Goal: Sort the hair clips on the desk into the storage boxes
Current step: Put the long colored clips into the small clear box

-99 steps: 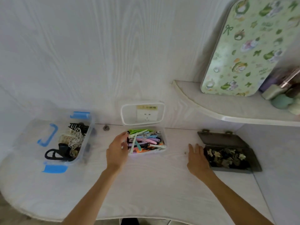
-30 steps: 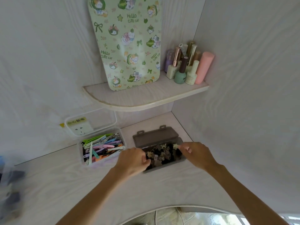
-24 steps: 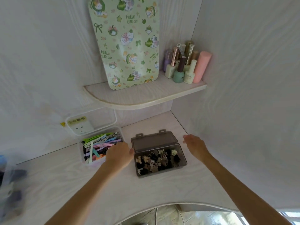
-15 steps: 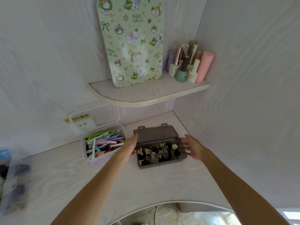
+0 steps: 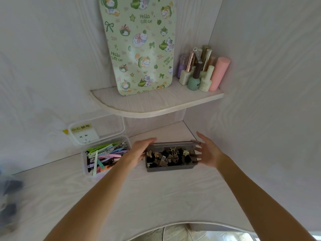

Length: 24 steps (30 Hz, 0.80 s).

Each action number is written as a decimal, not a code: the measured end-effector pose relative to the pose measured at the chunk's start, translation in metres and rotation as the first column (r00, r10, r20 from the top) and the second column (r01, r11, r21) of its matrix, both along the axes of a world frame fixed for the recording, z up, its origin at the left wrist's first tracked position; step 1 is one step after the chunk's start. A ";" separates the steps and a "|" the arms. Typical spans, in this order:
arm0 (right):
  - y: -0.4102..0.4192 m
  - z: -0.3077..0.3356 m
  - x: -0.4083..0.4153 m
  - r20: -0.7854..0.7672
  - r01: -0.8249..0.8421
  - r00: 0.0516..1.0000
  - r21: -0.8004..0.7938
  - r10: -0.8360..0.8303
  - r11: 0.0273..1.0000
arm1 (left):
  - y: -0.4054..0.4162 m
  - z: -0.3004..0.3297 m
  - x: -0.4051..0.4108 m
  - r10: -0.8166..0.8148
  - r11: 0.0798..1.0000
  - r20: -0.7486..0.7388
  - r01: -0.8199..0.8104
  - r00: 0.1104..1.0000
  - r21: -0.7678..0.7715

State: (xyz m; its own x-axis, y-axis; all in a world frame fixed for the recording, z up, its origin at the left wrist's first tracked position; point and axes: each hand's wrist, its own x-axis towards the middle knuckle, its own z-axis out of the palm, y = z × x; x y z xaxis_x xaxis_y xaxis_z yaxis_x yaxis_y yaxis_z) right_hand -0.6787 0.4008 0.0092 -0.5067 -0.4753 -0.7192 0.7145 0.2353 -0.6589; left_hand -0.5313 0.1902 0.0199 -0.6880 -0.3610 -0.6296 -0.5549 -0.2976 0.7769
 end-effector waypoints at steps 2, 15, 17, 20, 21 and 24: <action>0.002 0.002 0.002 -0.109 -0.106 0.987 0.094 0.116 0.990 | 0.000 -0.005 -0.001 -0.134 0.971 0.017 0.134 0.991 -0.199; 0.026 -0.031 0.042 -0.353 -0.062 -0.481 0.927 0.803 0.370 | 0.017 -0.046 0.049 -0.570 -0.341 0.586 0.483 0.576 -0.807; 0.026 -0.038 0.045 -0.314 0.012 -0.500 0.930 0.807 0.369 | 0.019 -0.056 0.051 -0.530 -0.365 0.575 0.445 0.623 -0.818; 0.028 -0.048 0.051 -0.346 0.039 -0.481 0.909 0.806 0.414 | 0.024 -0.062 0.050 -0.555 -0.352 0.496 0.352 0.668 -0.867; 0.029 -0.052 0.051 -0.361 0.055 -0.486 0.896 0.796 0.440 | 0.025 -0.062 0.051 -0.566 -0.356 0.468 0.312 0.678 -0.881; 0.028 -0.056 0.051 -0.363 0.103 -0.489 0.879 0.793 0.466 | 0.028 -0.062 0.051 -0.549 -0.387 0.450 0.263 0.705 -0.884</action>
